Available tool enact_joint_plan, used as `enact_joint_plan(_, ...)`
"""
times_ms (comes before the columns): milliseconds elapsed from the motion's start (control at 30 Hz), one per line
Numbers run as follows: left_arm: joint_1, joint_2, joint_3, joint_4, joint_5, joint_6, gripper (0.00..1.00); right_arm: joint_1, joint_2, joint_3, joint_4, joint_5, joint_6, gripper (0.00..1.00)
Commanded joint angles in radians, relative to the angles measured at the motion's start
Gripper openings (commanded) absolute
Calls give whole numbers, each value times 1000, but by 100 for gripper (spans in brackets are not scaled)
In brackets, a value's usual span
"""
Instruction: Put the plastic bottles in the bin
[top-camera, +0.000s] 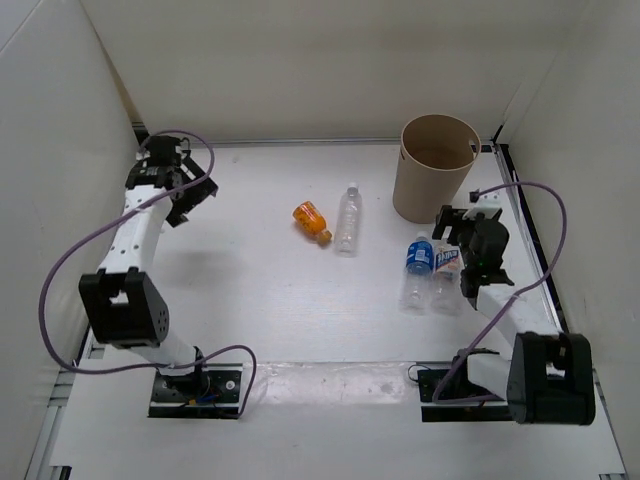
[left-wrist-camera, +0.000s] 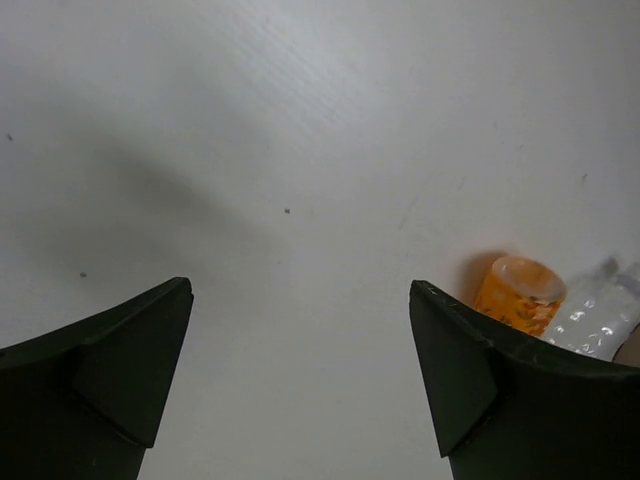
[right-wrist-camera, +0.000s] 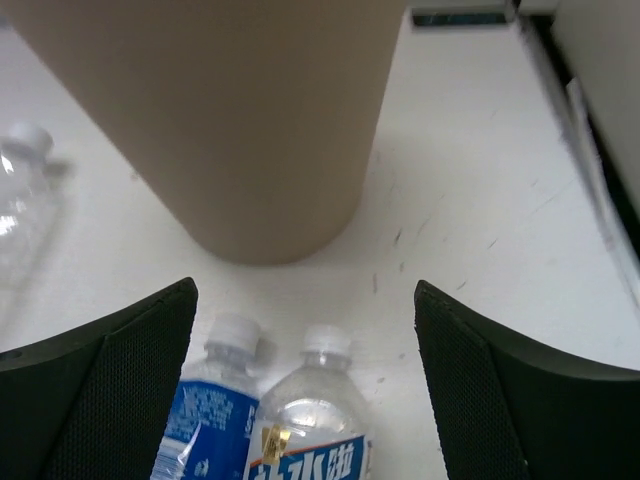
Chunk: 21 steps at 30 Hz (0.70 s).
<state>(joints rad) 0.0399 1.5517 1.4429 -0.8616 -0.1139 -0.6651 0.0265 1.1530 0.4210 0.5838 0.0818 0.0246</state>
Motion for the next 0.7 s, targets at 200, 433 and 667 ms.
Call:
enact_joint_plan(200, -207, 212, 235, -160, 77, -169, 100, -215, -373, 81, -194, -52, 47, 90)
enact_joint_plan(433, -351, 386, 422, -17, 181, -215, 100, -431, -490, 232, -612, -358, -106, 90)
enact_joint_plan(667, -442, 695, 797, -165, 207, -176, 100, -413, -486, 322, -851, -241, -212, 90)
